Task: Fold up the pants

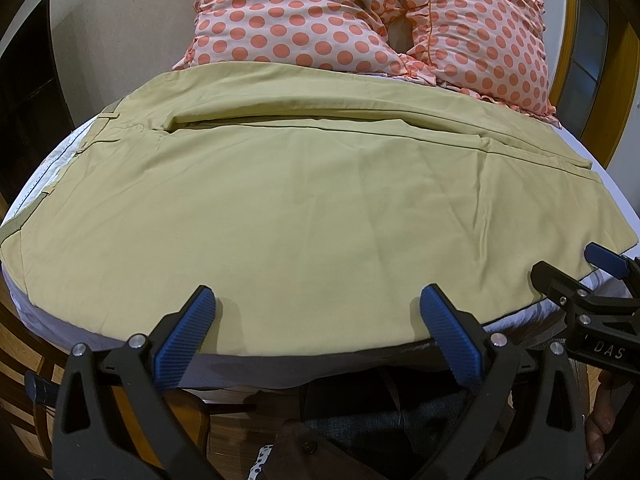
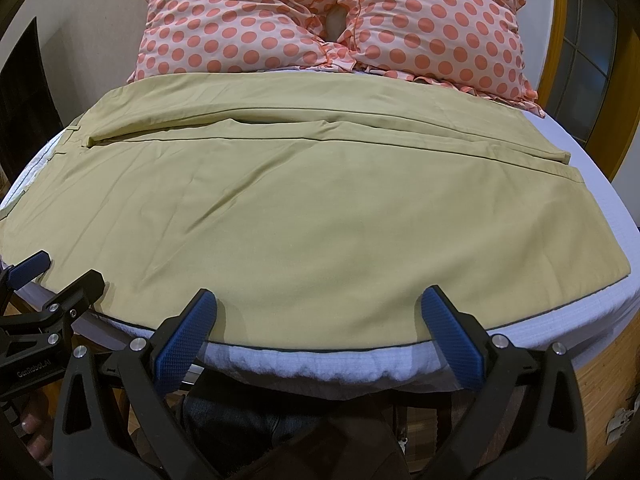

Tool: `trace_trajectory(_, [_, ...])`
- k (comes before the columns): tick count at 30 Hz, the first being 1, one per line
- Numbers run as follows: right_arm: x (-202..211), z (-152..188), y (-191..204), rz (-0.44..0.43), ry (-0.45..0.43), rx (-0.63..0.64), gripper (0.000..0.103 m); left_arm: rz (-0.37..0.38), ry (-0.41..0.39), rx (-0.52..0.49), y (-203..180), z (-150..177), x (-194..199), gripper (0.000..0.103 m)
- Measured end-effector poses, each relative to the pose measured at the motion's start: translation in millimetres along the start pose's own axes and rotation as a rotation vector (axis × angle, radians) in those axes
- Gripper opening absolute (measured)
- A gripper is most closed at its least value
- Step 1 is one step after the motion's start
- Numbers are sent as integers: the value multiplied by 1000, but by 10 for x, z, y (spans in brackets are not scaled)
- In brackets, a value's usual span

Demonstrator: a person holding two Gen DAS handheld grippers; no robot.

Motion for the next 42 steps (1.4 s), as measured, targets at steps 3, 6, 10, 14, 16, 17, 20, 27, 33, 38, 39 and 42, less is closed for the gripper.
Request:
trace_trajectory(3, [0,-1,2,0,-1,0,102,0,0,0,0,0,0,101])
trace_trajectory(6, [1,-4,4,0,-1,0,102,0,-1,0,0,0,0,101])
trace_trajectory(10, [1,-7,7,-1,-2,0,102,0,-1,0,0,-1,1,101])
trace_trajectory(14, [1,-9,7,0,-2,0,102,0,-1,0,0,-1,0,101])
trace_trajectory(16, [1,-11,7,0,-2,0,102,0,-1,0,0,-1,0,101])
trace_trajectory(17, [0,-12,7,-1,-2,0,102,0,-1,0,0,-1,1,101])
trace_trajectory(20, [0,-14,7,0,-2,0,102,0,-2,0,0,-2,1,101])
trace_trajectory(27, [-3,-18,4,-1,-3,-1,102,0,-2,-1,0,-2,1,101])
trace_trajectory(33, [-3,-28,-1,3,-9,-2,102,0,-3,-1,0,-3,1,101])
trace_trajectory(38, [5,-39,4,7,-13,-3,102,-1,-3,-1,0,-3,1,101])
trace_trajectory(39, [6,-36,2,6,-13,-3,102,0,-3,-1,0,-3,1,101])
trace_trajectory(42, [7,-36,0,6,-14,-3,102,-1,-4,-1,0,-4,1,101])
Point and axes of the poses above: each gripper's, at about its wrist camera, not at the fingertips, and x roughly against the way its jaws point, y to its left, z to its underside, the point moved 10 cm from there along -x, roughly the way its jaws point, and after that the axes turned 5 degrees about x, right-handed, at the moved point
